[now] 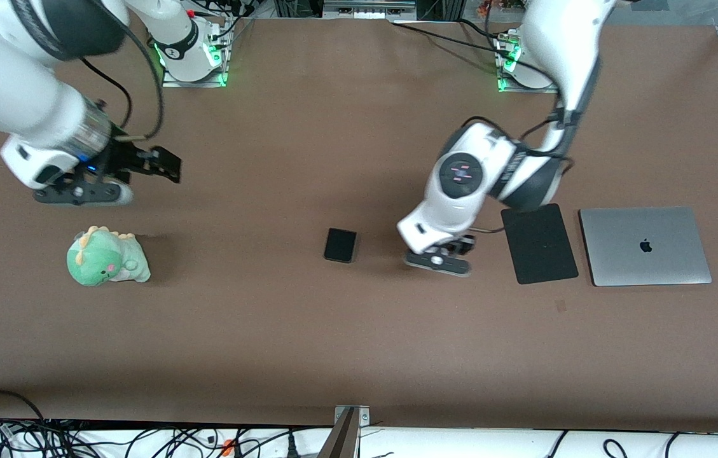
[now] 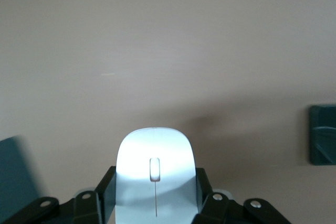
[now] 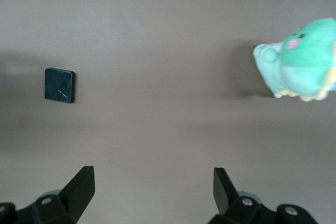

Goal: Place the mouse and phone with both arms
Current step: 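Carry the mouse with the left gripper while the right gripper grasps the phone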

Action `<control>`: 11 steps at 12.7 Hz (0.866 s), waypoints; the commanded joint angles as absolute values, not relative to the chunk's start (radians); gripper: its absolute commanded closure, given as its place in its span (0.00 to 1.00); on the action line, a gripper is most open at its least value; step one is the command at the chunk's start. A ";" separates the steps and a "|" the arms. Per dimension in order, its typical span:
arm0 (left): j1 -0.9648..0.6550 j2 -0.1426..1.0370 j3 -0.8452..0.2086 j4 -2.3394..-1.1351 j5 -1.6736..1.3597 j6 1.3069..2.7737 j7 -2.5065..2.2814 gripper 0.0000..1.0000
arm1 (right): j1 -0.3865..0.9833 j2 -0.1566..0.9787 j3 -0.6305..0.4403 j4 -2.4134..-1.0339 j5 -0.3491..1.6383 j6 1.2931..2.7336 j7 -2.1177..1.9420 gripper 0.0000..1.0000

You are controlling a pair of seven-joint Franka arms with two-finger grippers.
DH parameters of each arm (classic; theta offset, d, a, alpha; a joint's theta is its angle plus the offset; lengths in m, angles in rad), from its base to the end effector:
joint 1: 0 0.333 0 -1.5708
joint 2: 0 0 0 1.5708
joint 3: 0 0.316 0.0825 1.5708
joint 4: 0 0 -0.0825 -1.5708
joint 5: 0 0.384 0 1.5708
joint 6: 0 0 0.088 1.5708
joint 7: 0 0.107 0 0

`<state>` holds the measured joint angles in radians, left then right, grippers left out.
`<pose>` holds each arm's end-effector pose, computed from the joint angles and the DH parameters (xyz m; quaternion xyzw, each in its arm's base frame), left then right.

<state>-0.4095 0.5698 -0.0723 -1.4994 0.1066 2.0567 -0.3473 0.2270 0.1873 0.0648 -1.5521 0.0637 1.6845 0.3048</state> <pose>0.6297 -0.3136 0.3363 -0.9958 0.0867 -0.0062 0.0273 0.5874 0.1796 0.5338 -0.9989 0.0114 0.0371 0.0279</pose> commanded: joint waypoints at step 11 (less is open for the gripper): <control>-0.008 0.614 -0.092 -1.782 0.137 2.212 -0.166 0.76 | 0.577 0.698 0.054 -1.522 -0.012 2.365 0.911 0.00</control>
